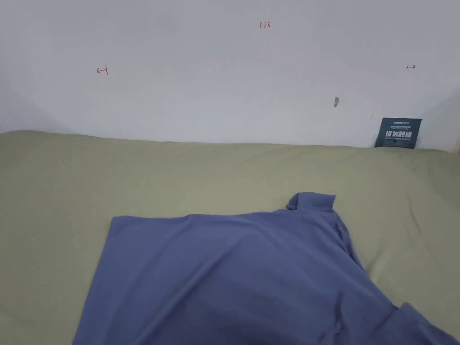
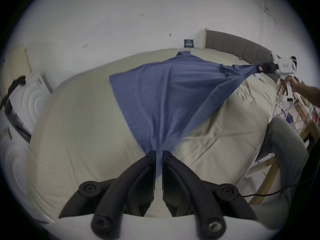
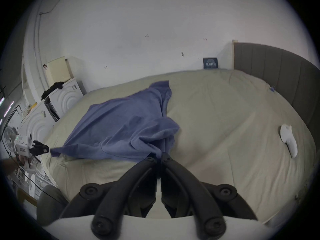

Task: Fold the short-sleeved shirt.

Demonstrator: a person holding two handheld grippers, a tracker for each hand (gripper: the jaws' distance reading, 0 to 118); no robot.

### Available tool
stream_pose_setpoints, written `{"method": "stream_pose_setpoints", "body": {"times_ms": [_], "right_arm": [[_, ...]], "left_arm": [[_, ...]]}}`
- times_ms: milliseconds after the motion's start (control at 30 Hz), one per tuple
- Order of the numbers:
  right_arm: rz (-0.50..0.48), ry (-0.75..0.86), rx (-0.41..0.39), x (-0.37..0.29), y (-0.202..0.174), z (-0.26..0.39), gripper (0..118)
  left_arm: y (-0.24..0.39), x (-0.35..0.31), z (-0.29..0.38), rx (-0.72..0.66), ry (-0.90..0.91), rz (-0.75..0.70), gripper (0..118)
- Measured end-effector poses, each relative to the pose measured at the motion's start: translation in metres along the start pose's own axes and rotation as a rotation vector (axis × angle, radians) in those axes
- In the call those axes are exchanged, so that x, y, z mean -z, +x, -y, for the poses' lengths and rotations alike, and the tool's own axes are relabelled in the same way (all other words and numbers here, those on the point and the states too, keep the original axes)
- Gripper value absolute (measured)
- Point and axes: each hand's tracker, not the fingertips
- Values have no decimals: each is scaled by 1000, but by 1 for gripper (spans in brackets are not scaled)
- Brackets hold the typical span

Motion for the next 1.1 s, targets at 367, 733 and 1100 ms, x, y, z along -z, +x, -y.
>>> {"method": "stream_pose_setpoints", "body": {"times_ms": [367,733,1100], "right_arm": [[196,-10,56,-47,-30,-48,102],[263,27,-43,-25,-162,-64,2],[233,-170,-123,-32,-185,69,1]], "left_arm": [[24,-63,-40,-453,155,-22,71],[117,-33,-139,-366,170,-123,0],[163,-46,-3,-529,30,-206,0]]}}
